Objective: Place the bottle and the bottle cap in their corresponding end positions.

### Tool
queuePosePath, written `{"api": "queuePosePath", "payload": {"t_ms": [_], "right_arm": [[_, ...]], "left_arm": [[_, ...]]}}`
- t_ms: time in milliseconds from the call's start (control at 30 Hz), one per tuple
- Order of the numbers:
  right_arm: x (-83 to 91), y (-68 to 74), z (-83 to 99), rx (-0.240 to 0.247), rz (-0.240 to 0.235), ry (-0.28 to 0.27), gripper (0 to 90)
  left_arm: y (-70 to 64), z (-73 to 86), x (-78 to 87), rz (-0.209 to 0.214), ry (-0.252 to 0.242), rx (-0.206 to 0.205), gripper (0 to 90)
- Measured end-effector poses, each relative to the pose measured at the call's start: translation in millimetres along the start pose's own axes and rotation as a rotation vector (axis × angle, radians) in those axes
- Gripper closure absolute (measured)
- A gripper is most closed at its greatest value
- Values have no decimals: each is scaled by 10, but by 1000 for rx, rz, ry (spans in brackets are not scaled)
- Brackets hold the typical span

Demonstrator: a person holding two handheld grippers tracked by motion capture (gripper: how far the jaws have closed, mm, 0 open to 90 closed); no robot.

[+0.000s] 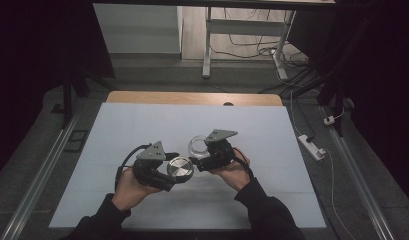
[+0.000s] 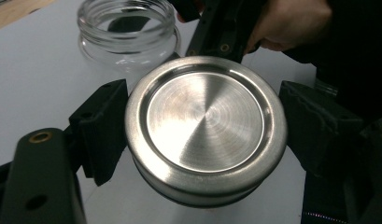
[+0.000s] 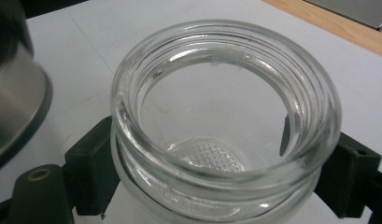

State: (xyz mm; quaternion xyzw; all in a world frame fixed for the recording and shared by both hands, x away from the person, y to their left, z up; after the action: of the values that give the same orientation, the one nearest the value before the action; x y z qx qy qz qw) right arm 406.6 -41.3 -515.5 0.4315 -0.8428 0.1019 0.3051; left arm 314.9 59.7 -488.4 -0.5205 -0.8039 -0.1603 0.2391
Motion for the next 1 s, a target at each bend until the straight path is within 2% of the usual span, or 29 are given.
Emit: {"api": "queuePosePath", "payload": {"t_ms": [633,1000], "right_arm": [[-163,-140,-137,-7,28,-6,151],[-282,-246,-156,-15,48,5,151]], "left_arm": [[-151,207,-252,27,29,-30,204],[-169,286,-386,34,17,-29,204]]}}
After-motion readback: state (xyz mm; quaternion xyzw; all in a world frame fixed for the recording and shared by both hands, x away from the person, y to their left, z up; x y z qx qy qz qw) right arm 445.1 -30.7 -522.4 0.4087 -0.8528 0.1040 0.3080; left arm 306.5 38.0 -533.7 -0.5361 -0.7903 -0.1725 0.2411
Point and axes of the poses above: each handheld gripper's, and its own axes: x roughly backward along the jaws, z roughly out of its underside, y roughly to its left, the point moved 9 cm from there along -x, roughly forward along the jaws, and after that the axes turned 7 degrees about -x, right-handed, at the moved point
